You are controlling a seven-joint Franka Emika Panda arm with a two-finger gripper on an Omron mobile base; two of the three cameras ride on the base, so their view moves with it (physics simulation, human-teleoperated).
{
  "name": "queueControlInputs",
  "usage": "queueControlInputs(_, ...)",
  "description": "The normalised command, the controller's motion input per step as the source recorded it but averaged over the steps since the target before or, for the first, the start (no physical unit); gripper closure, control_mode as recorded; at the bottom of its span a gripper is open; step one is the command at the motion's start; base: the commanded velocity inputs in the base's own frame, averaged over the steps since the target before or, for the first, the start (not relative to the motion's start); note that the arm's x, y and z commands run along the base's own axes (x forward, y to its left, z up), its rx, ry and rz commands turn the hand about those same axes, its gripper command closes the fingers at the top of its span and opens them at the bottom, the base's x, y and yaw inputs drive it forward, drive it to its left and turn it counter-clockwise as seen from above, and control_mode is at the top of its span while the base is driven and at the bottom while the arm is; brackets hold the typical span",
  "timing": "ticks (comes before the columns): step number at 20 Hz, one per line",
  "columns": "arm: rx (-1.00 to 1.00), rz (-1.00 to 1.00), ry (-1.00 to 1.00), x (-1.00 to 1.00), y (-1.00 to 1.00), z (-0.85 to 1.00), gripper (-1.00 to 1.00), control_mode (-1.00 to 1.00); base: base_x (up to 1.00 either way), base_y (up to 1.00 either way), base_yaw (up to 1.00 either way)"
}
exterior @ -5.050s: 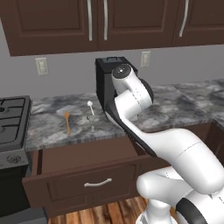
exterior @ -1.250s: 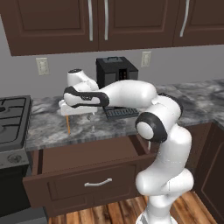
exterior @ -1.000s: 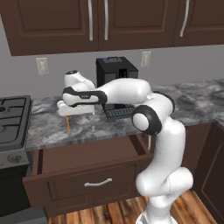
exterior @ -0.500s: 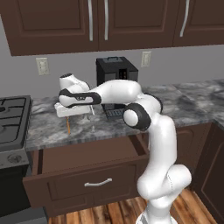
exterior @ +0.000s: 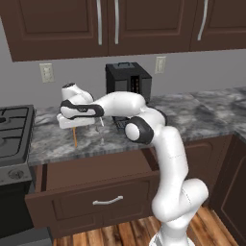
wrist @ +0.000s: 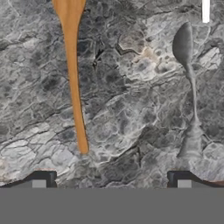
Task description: Organize the utensils by type. Pick up the wooden spoons from the counter and place them in the open cabinet. Then pick up the metallic utensils from the counter and place them in the open drawer.
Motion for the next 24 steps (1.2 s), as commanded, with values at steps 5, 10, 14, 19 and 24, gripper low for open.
queueControlInputs(5, 0.0, 0.0, -0.05, 0.29, 0.12, -0.31, -1.0, -1.0, 0.0, 0.0, 0.0)
queueControlInputs(10, 0.03, 0.0, -0.01, 0.37, 0.0, -0.19, -1.0, -1.0, 0.0, 0.0, 0.0)
queueControlInputs(14, 0.04, 0.0, -0.05, 0.29, 0.08, -0.31, -1.0, -1.0, 0.0, 0.0, 0.0)
queueControlInputs(19, 0.05, 0.0, -0.06, 0.28, 0.07, -0.28, -1.0, -1.0, 0.0, 0.0, 0.0)
queueControlInputs(24, 0.03, 0.0, -0.02, 0.38, 0.15, -0.19, -1.0, -1.0, 0.0, 0.0, 0.0)
